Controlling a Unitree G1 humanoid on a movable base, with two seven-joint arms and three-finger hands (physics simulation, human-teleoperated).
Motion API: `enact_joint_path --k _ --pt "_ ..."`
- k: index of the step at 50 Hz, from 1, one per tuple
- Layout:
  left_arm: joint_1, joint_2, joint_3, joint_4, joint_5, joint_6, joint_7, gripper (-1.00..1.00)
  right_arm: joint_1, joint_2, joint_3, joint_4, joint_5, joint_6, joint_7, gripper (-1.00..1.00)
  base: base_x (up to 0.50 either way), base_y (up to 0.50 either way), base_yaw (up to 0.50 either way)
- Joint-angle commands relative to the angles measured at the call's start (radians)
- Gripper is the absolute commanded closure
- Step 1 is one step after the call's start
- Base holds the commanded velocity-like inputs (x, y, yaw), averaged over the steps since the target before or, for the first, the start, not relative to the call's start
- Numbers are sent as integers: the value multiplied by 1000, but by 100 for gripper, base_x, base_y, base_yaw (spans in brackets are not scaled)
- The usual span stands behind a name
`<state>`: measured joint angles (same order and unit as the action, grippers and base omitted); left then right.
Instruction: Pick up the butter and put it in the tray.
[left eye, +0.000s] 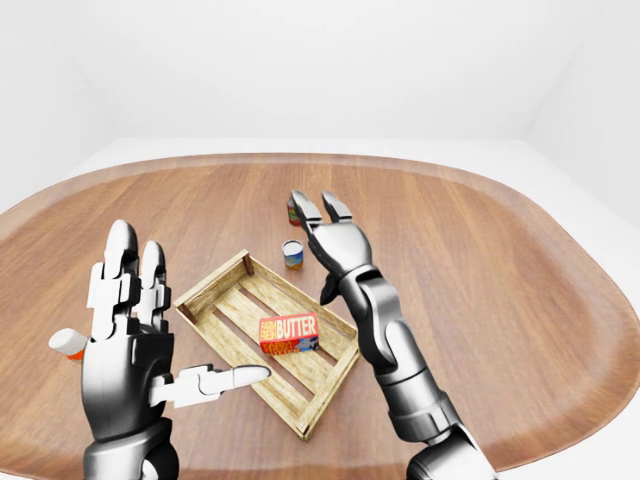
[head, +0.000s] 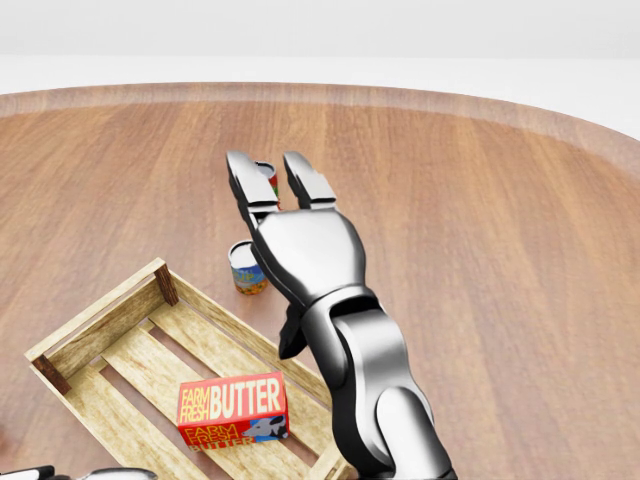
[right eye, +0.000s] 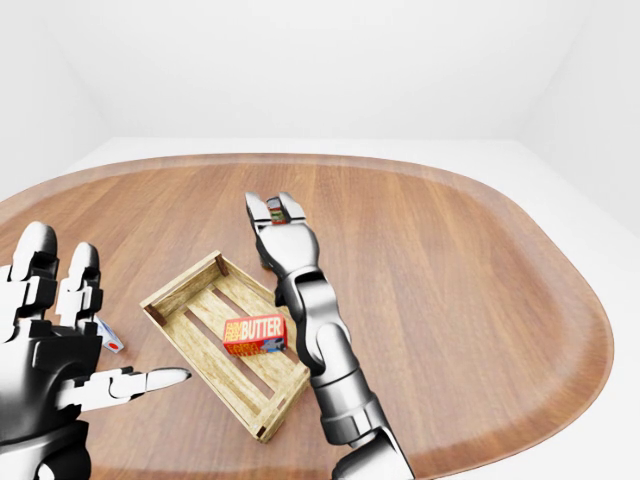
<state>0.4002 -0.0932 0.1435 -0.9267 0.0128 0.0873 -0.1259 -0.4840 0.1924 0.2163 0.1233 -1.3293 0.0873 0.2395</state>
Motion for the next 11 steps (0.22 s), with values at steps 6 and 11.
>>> enact_joint_path --k 6,11 --pt "-8 15 -34 7 20 0 23 -100 225 -40 -12 -442 -76 0 54 -100 0 0 0" --pt "-7 20 -42 5 22 0 29 -100 312 -36 -4 -563 -22 0 -43 -100 0 0 0"
